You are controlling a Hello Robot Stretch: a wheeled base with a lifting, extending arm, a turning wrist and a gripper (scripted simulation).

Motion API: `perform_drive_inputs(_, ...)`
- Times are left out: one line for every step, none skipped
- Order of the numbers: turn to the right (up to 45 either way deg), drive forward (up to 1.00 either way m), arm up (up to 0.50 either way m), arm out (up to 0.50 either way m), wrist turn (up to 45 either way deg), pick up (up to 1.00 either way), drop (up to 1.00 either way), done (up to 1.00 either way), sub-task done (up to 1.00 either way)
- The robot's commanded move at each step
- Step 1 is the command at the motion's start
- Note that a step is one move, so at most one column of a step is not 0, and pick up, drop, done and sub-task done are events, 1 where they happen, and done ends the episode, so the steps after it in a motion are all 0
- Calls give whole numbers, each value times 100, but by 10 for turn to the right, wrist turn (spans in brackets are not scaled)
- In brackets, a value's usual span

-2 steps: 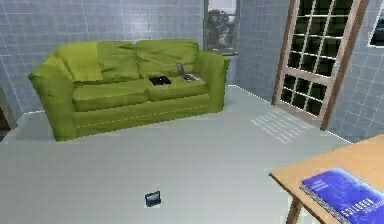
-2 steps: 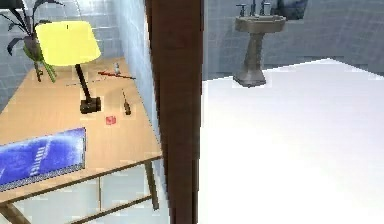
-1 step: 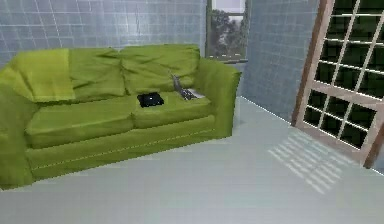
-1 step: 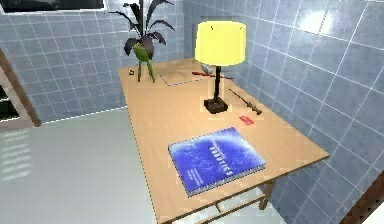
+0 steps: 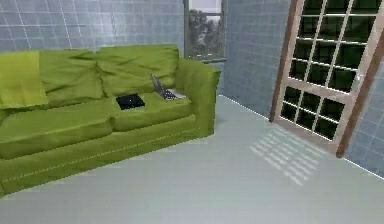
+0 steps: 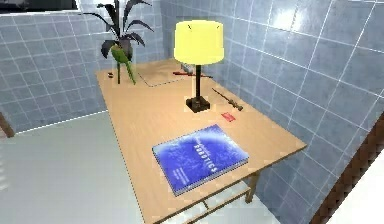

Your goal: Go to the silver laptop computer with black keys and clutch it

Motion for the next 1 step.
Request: perform_drive_inputs(0,90,0,0,0,0,0,0,0)
